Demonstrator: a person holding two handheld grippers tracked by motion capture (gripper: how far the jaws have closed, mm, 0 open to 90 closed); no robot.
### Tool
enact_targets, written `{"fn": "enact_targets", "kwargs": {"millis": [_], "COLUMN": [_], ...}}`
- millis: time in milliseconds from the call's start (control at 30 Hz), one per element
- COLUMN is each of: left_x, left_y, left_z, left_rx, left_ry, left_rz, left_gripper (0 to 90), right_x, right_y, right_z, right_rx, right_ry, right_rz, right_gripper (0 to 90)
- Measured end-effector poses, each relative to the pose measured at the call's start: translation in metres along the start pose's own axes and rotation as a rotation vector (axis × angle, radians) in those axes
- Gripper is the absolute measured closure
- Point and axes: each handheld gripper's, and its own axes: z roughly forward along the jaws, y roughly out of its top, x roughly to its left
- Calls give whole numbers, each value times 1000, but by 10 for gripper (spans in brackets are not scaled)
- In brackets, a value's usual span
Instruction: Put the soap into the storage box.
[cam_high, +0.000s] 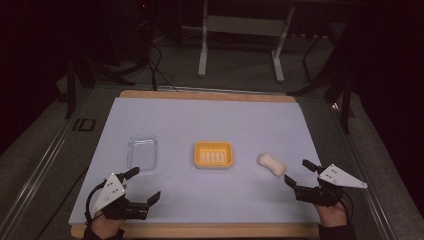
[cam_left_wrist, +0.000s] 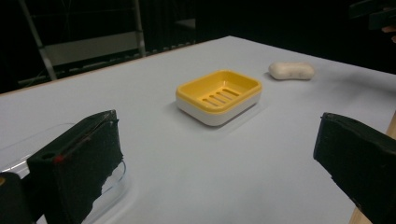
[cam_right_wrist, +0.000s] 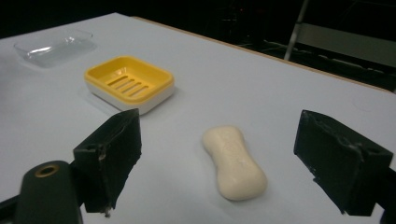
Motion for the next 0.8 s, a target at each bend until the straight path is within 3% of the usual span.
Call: {"fn": "enact_targets", "kwargs": {"millis": [167, 267, 400, 567, 800], "left_x": [1, 1, 1, -1, -2], "left_y": [-3, -4, -4, -4, -4], "left_z": [2, 2, 1, 3, 2], "left_rx": [28, 28, 25, 31, 29], "left_ry": [-2, -6, -20, -33, -29], "left_rz": [16, 16, 21, 15, 18], "left_gripper": [12, 12, 12, 12, 12], "right_x": [-3, -3, -6, -9, -9], "right_y": [2, 3, 8, 11, 18], "right_z": [1, 2, 8, 12, 19], "right_rx": [37, 47, 55, 70, 183], "right_ry": [13, 9, 91, 128, 166], "right_rz": [6, -14, -13, -13, -87], "right_gripper": [156, 156, 140, 133, 135]}}
